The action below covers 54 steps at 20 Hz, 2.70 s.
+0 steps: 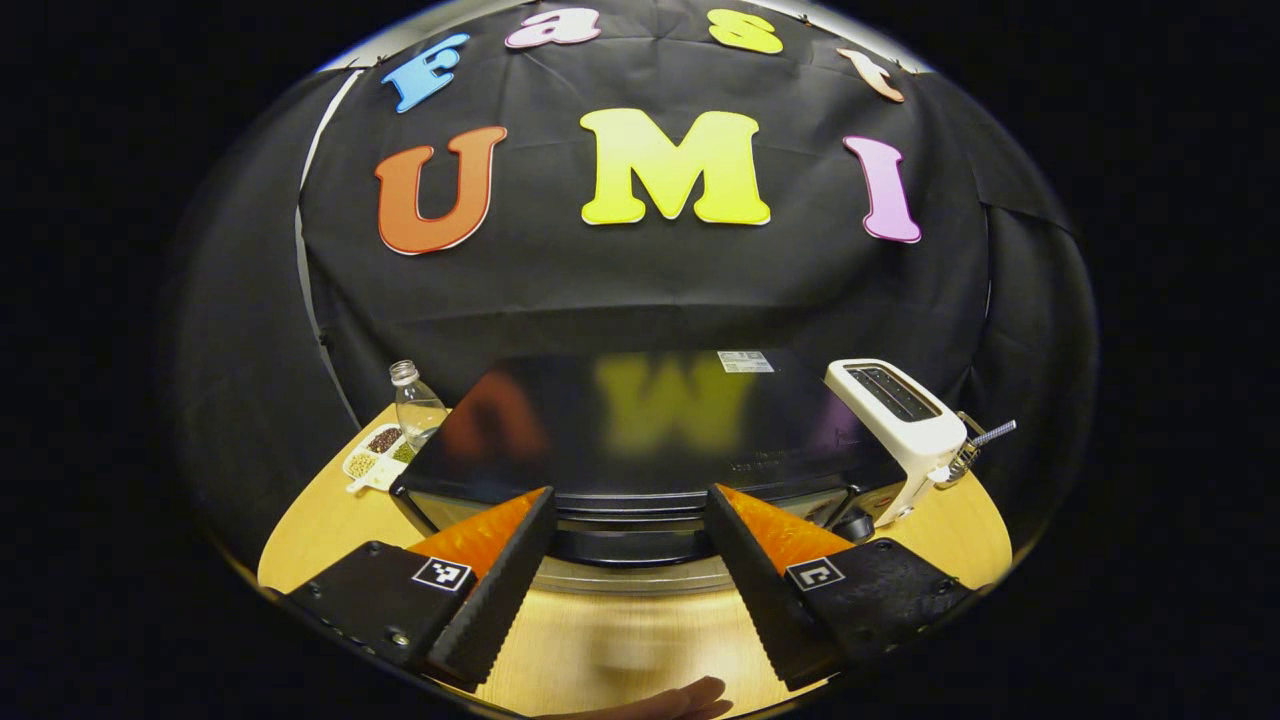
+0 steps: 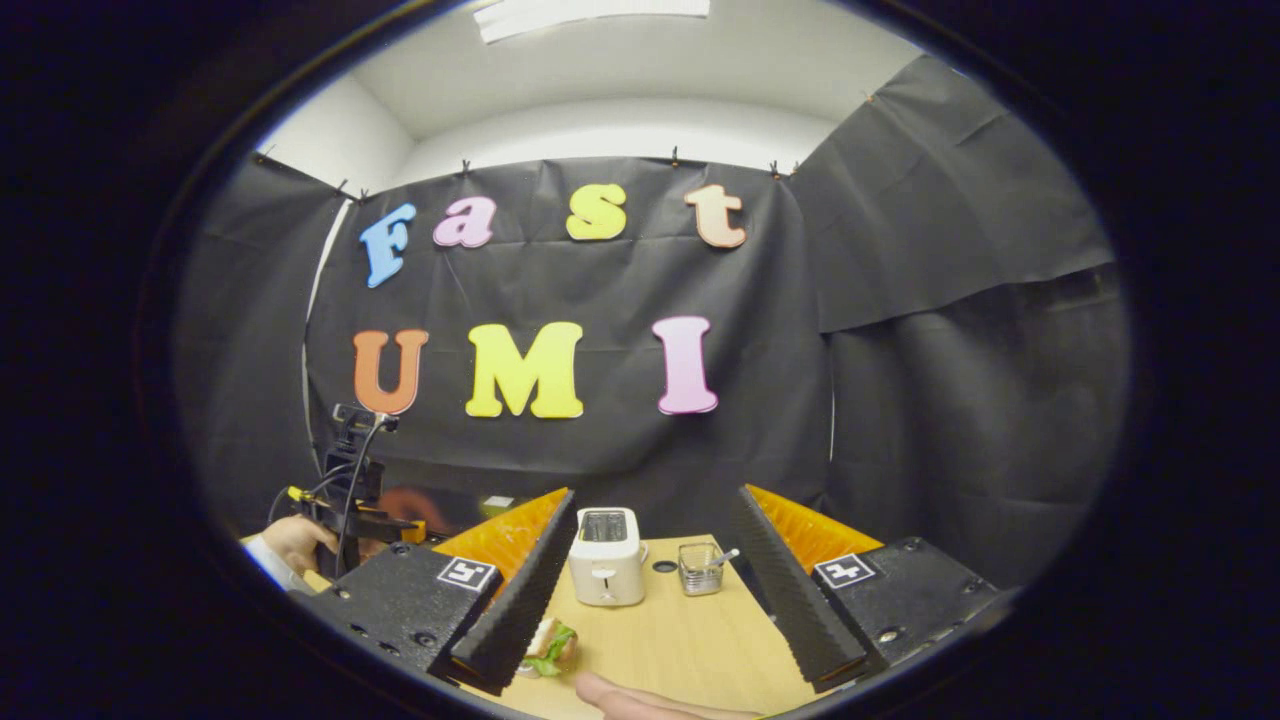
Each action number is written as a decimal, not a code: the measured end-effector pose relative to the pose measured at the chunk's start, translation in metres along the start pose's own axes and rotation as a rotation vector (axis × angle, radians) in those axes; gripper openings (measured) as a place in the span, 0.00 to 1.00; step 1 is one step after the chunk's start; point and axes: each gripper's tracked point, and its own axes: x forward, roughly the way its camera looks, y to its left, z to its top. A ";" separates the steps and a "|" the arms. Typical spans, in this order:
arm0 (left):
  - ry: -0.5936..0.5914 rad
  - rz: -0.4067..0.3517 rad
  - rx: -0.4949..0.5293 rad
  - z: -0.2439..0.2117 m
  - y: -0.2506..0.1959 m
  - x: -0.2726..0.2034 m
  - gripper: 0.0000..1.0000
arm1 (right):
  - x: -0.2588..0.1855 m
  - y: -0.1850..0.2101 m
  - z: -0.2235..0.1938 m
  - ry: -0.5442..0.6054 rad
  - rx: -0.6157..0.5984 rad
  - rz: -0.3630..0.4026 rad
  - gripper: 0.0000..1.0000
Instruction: Open the electric oven with the left hand, put the food in, and close the electric oven.
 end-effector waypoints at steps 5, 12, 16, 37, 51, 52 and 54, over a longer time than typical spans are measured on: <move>-0.038 -0.003 0.007 -0.004 -0.001 -0.009 0.99 | -0.017 0.001 -0.012 0.051 0.034 0.016 0.90; -0.077 -0.009 0.008 -0.033 -0.002 -0.046 0.99 | -0.029 -0.005 -0.002 0.026 0.005 -0.008 0.90; -0.077 -0.023 0.010 -0.061 -0.003 -0.067 0.99 | -0.035 0.000 0.007 0.011 -0.012 -0.007 0.90; 0.149 -0.030 -0.029 -0.231 -0.015 -0.079 0.92 | -0.054 0.009 -0.006 0.018 -0.042 -0.019 0.90; -0.120 -0.011 -0.002 -0.142 0.012 -0.163 0.92 | -0.019 0.013 -0.040 0.121 -0.052 -0.039 0.90; -0.153 -0.012 -0.010 -0.128 0.014 -0.176 0.92 | -0.009 0.013 -0.041 0.124 -0.061 -0.039 1.00; -0.209 -0.022 -0.016 -0.104 0.015 -0.203 0.93 | 0.012 0.015 -0.052 0.151 -0.071 -0.036 0.90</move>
